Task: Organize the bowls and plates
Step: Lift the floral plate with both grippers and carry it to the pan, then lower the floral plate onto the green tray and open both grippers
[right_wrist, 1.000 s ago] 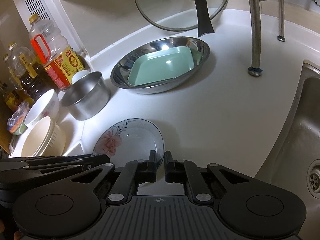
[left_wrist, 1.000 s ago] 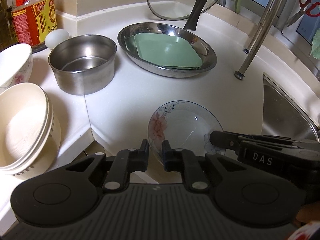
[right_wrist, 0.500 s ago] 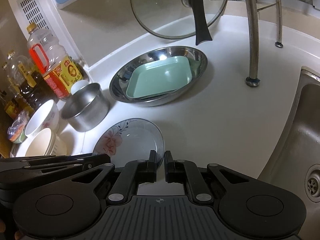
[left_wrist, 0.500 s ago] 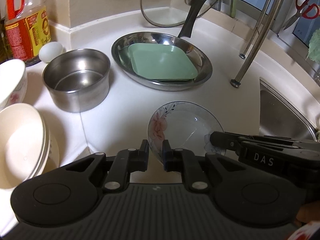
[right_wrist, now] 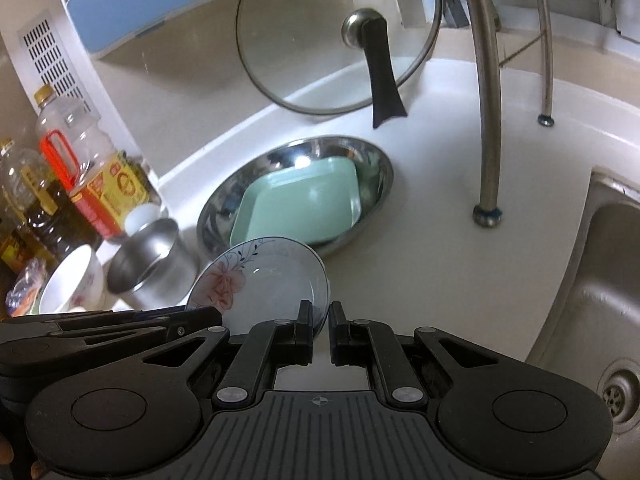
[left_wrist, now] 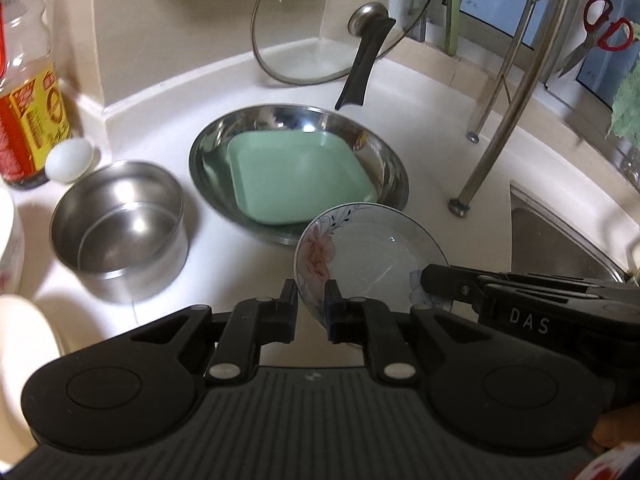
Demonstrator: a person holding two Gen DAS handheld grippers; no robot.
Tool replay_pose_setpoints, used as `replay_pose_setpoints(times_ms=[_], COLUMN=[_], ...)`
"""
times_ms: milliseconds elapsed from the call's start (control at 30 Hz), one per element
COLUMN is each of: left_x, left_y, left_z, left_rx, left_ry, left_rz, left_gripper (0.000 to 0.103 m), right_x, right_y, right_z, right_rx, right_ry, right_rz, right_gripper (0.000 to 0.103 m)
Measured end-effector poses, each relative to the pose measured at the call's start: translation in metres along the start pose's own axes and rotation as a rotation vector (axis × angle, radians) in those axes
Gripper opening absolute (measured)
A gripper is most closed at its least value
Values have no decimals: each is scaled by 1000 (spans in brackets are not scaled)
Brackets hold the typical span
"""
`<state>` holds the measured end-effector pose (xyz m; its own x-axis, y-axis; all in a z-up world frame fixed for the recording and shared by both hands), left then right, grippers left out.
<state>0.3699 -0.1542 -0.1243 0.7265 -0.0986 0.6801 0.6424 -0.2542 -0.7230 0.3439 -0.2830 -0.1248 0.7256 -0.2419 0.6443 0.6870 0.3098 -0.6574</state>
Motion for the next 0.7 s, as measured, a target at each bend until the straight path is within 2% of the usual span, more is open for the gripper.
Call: replay_pose_setpoints(times_ms=[433, 700], left_x=[45, 69], left_y=[28, 55], left_z=[12, 27], left_rx=[16, 47], left_ry=[-7, -25], left_rz=[-25, -15], left_gripper=[12, 12], right_x=[42, 61], right_y=[36, 68], right_z=[-8, -9], right_rx=[18, 15], right_ry=[14, 9], right_rz=[-9, 1], right_gripper=[8, 8])
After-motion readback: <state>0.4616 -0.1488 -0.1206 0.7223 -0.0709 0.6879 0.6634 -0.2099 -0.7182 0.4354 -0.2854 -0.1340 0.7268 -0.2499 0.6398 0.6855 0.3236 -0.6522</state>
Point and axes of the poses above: each gripper's, at about its wrist camera, not at the fingertips, and y roughly the way its jaws point, z to its left, x to its top, the point moved 9 cm from there along y, roughly the way its jaws point, and after that the axes turned 4 degrees about y, right-handed, at the moved point
